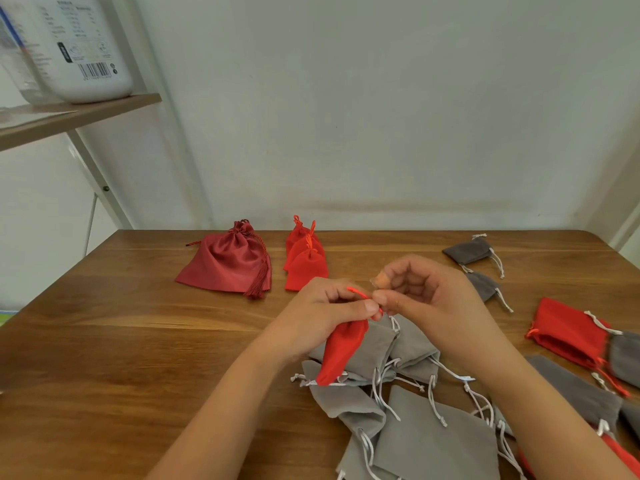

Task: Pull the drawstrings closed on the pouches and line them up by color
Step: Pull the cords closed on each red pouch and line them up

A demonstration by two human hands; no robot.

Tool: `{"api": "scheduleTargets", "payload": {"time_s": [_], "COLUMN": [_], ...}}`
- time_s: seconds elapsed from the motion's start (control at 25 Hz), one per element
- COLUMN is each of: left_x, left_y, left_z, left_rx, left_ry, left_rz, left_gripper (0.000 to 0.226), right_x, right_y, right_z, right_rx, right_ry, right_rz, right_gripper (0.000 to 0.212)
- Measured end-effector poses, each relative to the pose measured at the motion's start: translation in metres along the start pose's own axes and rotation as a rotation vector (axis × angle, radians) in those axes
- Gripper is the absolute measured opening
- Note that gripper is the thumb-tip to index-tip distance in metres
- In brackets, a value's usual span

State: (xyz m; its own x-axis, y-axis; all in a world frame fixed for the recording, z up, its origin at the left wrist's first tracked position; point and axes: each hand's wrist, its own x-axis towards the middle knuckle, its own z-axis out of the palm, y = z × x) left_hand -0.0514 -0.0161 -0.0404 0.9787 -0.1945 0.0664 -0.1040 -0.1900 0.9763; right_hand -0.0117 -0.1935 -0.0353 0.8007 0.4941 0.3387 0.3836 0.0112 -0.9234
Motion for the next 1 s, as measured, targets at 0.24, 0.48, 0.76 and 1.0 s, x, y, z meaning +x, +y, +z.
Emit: {"api": "scheduleTargets", "payload": {"time_s": [0.24, 0.48, 0.76, 1.0], "left_x": [0.000, 0.000, 0.002, 0.002], "left_y": [-0.001, -0.001, 0.002, 0.001], "left_z": [-0.005, -0.003, -0.002, 0.000], "left_rx": [-0.018, -0.102, -0.402, -0.325], "left_ry": [0.028, -0.019, 0.031, 0.058], "left_rz": [0.030, -0.024, -0.229, -0.142], "left_gripper": [0.013, 0.013, 0.014, 0.013], "right_x": [-0.003, -0.001, 0.000, -0.003], "right_y": [-0.002, 0.002, 0.005, 0.000], "right_z": [-0.001, 0.006, 0.005, -0.001], "right_rx": [-0.094, -0.188, -0.109, -0.097], "right_ry": [-0.027, 0.021, -0.040, -0.015], "right_rz": [-0.103, -0.142, -0.146, -0.151], "right_gripper": [0.018, 0.029, 0.019, 0.022]}}
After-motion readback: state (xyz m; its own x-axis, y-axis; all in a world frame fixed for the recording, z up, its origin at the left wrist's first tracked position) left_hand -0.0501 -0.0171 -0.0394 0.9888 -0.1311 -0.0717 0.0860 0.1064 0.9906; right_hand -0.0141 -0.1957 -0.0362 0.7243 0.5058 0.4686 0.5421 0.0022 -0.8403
